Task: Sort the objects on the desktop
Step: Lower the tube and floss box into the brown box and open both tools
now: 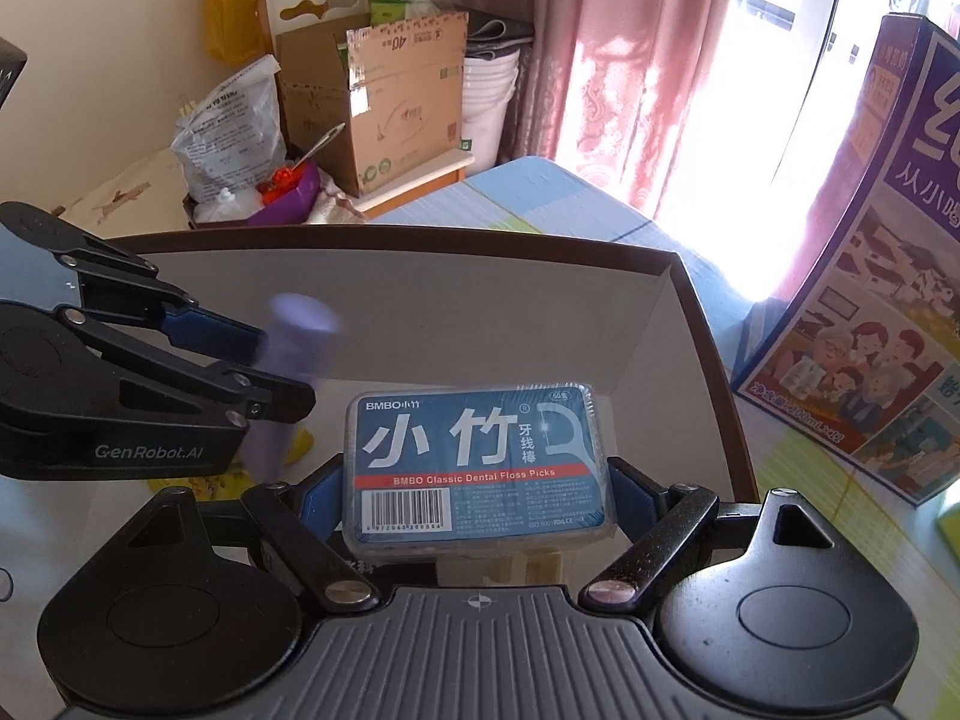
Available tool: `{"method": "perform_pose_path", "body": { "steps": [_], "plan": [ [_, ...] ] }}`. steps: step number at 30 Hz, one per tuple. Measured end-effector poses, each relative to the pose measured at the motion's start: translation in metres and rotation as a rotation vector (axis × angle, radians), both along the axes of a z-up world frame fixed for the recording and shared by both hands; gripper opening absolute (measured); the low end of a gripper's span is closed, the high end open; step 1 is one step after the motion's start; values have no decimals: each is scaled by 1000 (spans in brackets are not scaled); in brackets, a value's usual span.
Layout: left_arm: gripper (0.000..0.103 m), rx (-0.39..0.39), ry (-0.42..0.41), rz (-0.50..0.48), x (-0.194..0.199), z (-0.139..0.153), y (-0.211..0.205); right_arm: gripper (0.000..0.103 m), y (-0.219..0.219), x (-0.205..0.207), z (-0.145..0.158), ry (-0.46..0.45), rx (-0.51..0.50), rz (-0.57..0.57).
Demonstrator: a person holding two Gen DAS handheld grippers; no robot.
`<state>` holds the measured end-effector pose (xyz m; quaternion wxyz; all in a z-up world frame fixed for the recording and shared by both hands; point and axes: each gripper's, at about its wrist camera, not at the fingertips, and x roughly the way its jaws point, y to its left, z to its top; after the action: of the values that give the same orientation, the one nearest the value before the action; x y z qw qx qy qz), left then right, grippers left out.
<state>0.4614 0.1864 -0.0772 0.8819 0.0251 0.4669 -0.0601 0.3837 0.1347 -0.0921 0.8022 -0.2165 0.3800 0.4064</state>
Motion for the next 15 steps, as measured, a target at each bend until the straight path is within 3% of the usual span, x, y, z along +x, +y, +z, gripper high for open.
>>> {"method": "perform_pose_path", "body": {
  "steps": [13, 15],
  "plan": [
    [37, 8, 21, 57, -3, -2, 18, 85, 6, 7, -5, 16, -21, 7],
    [43, 8, 23, 66, -4, -2, 20, 85, 9, 9, -5, 14, -23, 7]
  ]
}}
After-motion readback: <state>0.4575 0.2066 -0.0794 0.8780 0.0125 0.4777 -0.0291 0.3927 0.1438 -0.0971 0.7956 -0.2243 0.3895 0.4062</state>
